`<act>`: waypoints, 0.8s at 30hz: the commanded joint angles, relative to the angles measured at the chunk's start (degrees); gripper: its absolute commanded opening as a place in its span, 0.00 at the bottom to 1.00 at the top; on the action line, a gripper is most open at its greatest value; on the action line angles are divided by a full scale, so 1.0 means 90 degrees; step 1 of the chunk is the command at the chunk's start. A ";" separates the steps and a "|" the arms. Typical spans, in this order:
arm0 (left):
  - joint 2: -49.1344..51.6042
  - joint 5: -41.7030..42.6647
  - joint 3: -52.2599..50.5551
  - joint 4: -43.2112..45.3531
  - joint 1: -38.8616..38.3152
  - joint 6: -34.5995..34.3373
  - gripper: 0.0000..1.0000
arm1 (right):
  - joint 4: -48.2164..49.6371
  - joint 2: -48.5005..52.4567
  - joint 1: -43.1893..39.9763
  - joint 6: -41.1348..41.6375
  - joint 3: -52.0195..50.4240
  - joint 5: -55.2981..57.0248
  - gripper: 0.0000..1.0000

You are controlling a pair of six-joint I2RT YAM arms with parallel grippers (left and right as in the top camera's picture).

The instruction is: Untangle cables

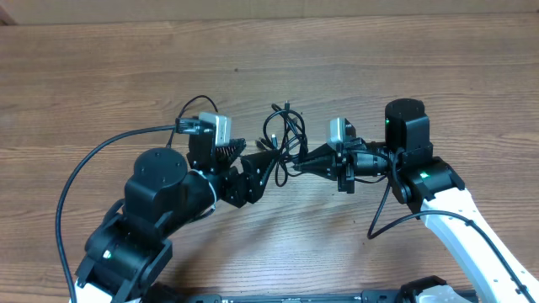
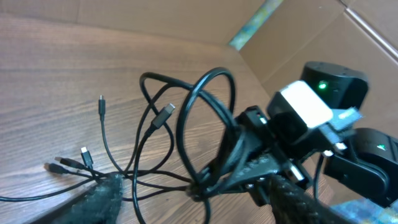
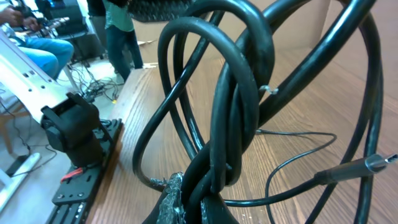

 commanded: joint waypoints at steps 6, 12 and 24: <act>0.0503 0.0121 0.0119 0.0355 -0.0002 0.0104 0.70 | 0.0017 -0.0010 -0.0010 0.0041 0.0017 -0.0782 0.04; 0.0563 0.0121 0.0119 0.0486 -0.0002 0.0080 0.13 | -0.0010 -0.0010 -0.0010 0.0204 0.0015 -0.0831 0.04; 0.0546 0.0112 0.0119 0.1243 0.0000 0.0083 0.04 | -0.0959 -0.0010 -0.0010 0.0204 0.0017 -0.0007 0.04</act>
